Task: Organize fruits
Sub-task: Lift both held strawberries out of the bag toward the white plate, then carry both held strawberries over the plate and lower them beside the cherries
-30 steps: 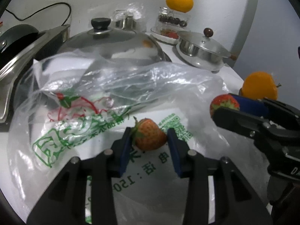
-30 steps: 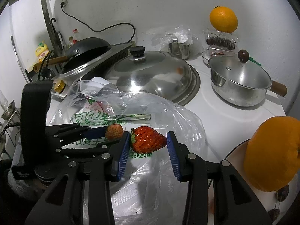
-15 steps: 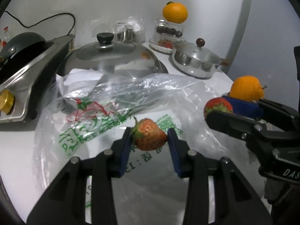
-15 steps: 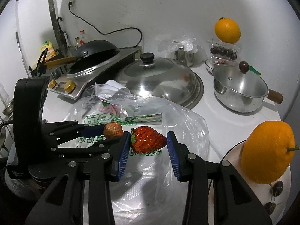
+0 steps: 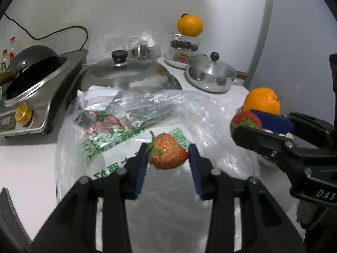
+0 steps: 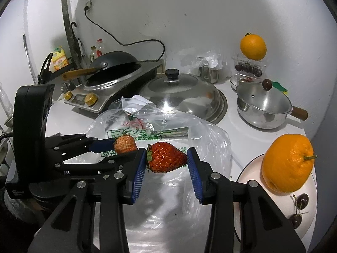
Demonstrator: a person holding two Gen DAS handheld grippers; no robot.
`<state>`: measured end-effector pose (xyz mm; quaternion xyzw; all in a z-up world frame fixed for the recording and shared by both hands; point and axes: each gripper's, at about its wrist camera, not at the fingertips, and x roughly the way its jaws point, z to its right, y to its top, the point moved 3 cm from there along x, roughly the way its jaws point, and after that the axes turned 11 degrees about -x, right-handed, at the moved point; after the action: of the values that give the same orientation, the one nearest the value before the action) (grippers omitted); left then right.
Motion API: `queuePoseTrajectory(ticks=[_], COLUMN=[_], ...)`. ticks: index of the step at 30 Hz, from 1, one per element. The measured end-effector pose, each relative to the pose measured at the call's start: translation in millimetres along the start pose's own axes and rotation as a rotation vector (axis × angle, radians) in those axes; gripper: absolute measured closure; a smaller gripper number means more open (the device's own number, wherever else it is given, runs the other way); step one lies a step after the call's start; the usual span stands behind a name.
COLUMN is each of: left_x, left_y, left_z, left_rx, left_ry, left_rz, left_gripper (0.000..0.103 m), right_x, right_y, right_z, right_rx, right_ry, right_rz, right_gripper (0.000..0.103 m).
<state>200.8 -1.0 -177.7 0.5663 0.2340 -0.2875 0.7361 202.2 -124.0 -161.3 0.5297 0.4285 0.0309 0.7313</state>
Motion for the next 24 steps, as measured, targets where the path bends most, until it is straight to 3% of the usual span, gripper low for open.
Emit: queuePoseTrajectory(ticks=[24], left_x=[-44], left_y=[-18], left_z=[35], left_rx=[0.042], left_ry=[-0.001], left_rz=[0.049], left_gripper=[0.064], right_x=[-54], right_y=[-21], right_z=[0], right_rx=[0.011], right_ry=[-0.035], right_rz=[0.038], right_gripper=[0.061])
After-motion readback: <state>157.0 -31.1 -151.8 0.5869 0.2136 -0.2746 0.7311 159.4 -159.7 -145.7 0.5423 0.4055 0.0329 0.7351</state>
